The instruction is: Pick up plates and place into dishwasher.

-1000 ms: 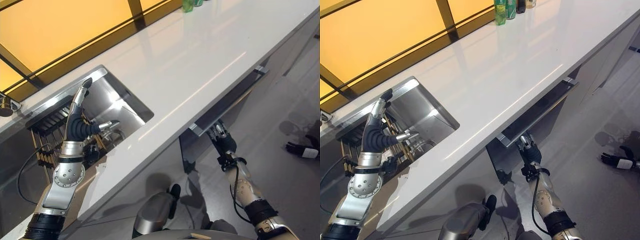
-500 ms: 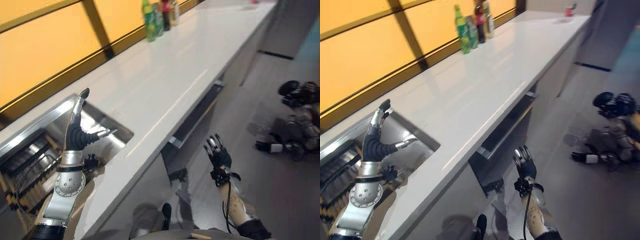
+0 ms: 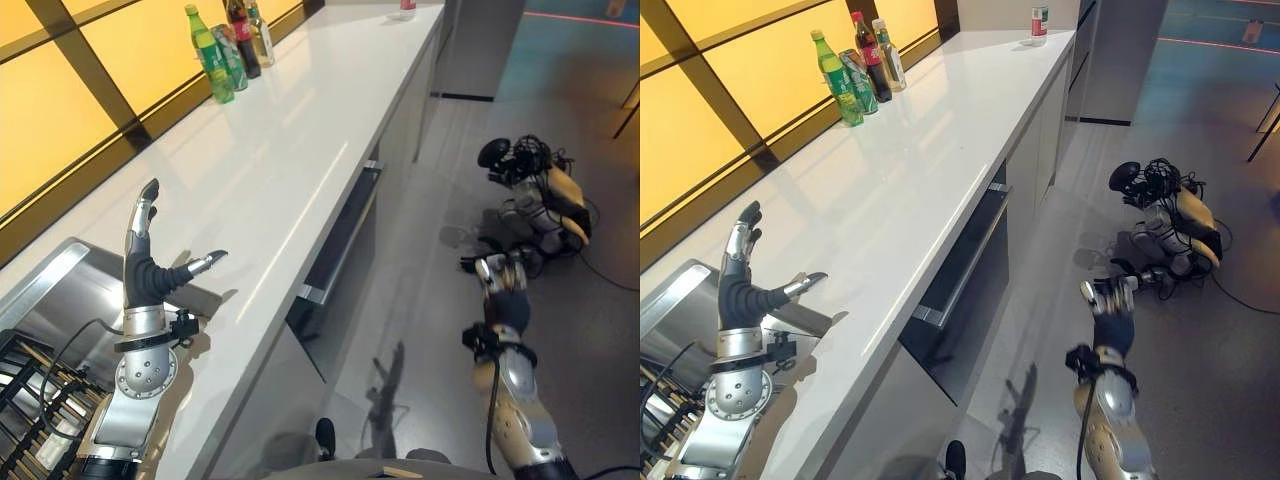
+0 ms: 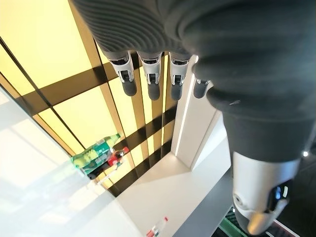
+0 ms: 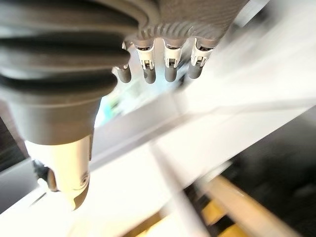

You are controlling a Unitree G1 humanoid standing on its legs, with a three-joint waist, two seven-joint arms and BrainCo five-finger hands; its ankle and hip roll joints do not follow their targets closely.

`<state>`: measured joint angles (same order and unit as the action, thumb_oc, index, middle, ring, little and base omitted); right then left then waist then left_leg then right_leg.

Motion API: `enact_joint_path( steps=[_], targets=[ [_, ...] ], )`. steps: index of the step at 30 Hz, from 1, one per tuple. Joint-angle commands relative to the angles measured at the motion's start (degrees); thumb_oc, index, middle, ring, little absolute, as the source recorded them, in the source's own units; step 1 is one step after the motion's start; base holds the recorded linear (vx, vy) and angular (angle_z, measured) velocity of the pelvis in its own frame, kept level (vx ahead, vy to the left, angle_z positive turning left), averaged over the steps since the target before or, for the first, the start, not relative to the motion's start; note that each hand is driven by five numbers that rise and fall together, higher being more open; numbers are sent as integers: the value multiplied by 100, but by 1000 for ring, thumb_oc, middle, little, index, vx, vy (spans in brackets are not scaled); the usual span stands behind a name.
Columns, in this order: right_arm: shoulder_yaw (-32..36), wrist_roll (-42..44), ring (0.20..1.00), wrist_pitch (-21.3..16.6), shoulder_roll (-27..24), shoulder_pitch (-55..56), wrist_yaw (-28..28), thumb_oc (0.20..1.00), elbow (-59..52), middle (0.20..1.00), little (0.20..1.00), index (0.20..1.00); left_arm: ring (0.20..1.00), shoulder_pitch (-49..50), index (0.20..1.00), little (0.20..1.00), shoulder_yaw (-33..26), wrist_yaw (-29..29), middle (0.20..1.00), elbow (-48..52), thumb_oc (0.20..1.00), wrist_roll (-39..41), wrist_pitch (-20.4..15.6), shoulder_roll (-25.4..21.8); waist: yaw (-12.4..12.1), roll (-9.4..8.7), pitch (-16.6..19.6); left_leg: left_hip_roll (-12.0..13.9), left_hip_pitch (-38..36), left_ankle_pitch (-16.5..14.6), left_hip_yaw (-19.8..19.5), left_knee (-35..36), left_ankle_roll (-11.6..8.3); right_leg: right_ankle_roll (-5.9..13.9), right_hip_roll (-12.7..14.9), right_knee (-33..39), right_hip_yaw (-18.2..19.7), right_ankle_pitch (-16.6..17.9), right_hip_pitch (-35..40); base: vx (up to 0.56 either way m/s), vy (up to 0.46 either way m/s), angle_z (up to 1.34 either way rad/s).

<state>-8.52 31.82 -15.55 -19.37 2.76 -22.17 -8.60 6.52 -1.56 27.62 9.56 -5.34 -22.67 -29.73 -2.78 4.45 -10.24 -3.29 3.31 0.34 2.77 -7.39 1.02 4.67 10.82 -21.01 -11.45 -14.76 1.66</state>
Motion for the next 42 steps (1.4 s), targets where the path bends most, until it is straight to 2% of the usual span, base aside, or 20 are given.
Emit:
enact_joint_path(
  steps=[1,2,3,5,6,8,9,11,14,18,21,22,25,26,27,30,31,35,42],
  targets=[
    [-262,-522,1000,-515,-73,-532,733,1000,-450,1000,1000,1000,1000,-439,1000,1000,-319,158,1000,55,1000,450,-73,-217,-343,-168,54,-219,-210,-363,-441,-62,353,-90,152,-1224,197,1146,-661,22,7,50],
    [-325,-533,1000,-557,-118,-614,796,1000,-449,1000,1000,1000,1000,-486,1000,1000,-342,79,1000,5,1000,527,-94,-224,-367,-203,78,-253,-218,-331,-538,-21,367,-109,0,-1232,312,1164,-705,34,-90,66],
    [-326,-515,1000,-595,-201,-655,849,1000,-491,1000,1000,1000,1000,-548,1000,1000,-334,-58,1000,-46,1000,735,-132,-249,-360,-312,96,-351,-181,-308,-759,-45,366,-157,-324,-850,495,914,-577,39,-147,71],
    [-273,-471,1000,-585,-311,-667,1018,1000,-583,1000,1000,1000,1000,-627,1000,1000,-308,-297,1000,-88,1000,961,-101,-227,-371,-435,196,-483,-44,-207,-1122,-75,318,-218,-658,-117,760,971,-382,63,-184,95],
    [-257,-410,1000,-530,-384,-736,1222,1000,-578,1000,1000,1000,1000,-678,1000,1000,-281,-293,1000,-115,1000,879,-67,-224,-382,-507,243,-535,-24,-156,-1283,-64,255,-209,-684,441,917,1053,-270,70,-193,119],
    [-275,-354,1000,-523,-454,-902,1420,1000,-464,1000,1000,1000,1000,-765,1000,1000,-219,-269,1000,-127,1000,909,-33,-181,-370,-538,292,-513,-22,-141,-1423,-17,184,-227,-743,1059,1127,1094,-108,24,-168,130],
    [-317,-397,1000,-486,-474,-961,1549,1000,-466,1000,1000,1000,1000,-819,1000,1000,-137,-213,1000,-131,1000,869,5,-112,-374,-559,334,-506,12,-140,-1510,1,149,-218,-790,1336,1376,1158,-58,-16,-172,122],
    [-366,-472,1000,-371,-481,-1083,1339,1000,-557,1000,1000,1000,1000,-905,1000,1000,47,-344,1000,-12,1000,894,31,-23,-398,-613,374,-491,103,-181,-1733,-85,126,-237,-924,1365,1715,1181,-58,-28,-168,115],
    [-413,-394,1000,-225,-520,-1194,1404,1000,-663,1000,1000,1000,1000,-868,1000,1000,95,-352,1000,156,1000,1001,106,105,-539,-690,442,-458,181,-157,-1943,-92,36,-291,-972,1519,1566,1137,49,-34,-152,157],
    [-745,-424,1000,-64,-585,-1584,1419,1000,-703,1000,1000,1000,1000,-717,1000,1000,-22,-457,1000,307,1000,1280,202,141,-958,-734,487,-380,367,2,-2141,-74,-126,-301,-924,1935,1101,1288,208,-53,-180,88],
    [-1011,-617,1000,35,-543,-1933,1172,1000,-603,1000,1000,1000,1000,-740,1000,1000,-117,-637,1000,271,1000,1568,222,114,-1210,-716,475,-314,601,172,-2198,-104,-238,-339,-917,2116,847,1344,273,-77,-142,60],
    [-1057,-643,1000,79,-526,-2024,1100,1000,-557,1000,1000,1000,1000,-774,1000,1000,-138,-701,1000,267,1000,1658,274,112,-1251,-707,477,-287,662,243,-2167,-144,-267,-343,-914,2136,758,1346,286,-97,-92,81],
    [-1046,-693,1000,91,-523,-2018,941,1000,-501,1000,1000,1000,1000,-1023,1000,1000,-4,-981,1000,144,1000,1795,356,234,-1042,-732,519,-52,942,293,-1183,-677,-399,-361,-804,2248,254,1378,313,-124,1,92],
    [-1006,-705,1000,119,-549,-1977,894,1000,-512,1000,1000,1000,1000,-1104,1000,1000,79,-1023,1000,126,1000,1870,391,268,-933,-758,523,20,972,212,-864,-934,-403,-363,-746,2212,126,1389,293,-116,81,143],
    [-1012,-702,1000,106,-559,-1981,873,1000,-452,1000,1000,1000,1000,-1159,1000,1000,159,-975,1000,117,1000,1883,448,289,-851,-775,538,51,903,121,-764,-986,-382,-362,-704,2158,72,1386,250,-96,113,133],
    [-993,-739,1000,152,-498,-2002,878,1000,-307,1000,1000,1000,1000,-1191,1000,1000,257,-868,1000,100,1000,2025,558,323,-627,-715,603,251,359,-104,-501,-575,-360,-335,-652,2055,17,1347,181,-65,176,66],
    [-945,-754,1000,139,-490,-1937,862,1000,-305,1000,1000,1000,1000,-1223,1000,1000,292,-880,1000,98,1000,2080,631,353,-529,-665,672,404,107,-189,-305,-120,-379,-312,-626,2079,-50,1324,189,-7,190,16],
    [-743,-604,1000,244,-496,-1680,816,1000,-432,1000,1000,1000,1000,-1292,1000,1000,471,-901,1000,-13,1000,2083,769,451,-355,-581,834,571,-253,-114,-286,501,-465,-204,-530,2306,10,1403,300,18,158,43],
    [-573,-676,1000,227,-437,-1371,903,1000,-489,1000,1000,1000,1000,-1267,1000,1000,429,-966,1000,14,1000,2175,945,466,-228,-490,966,582,-561,-111,-101,858,-443,-15,-374,2448,-30,1527,348,8,97,3]
  ],
)
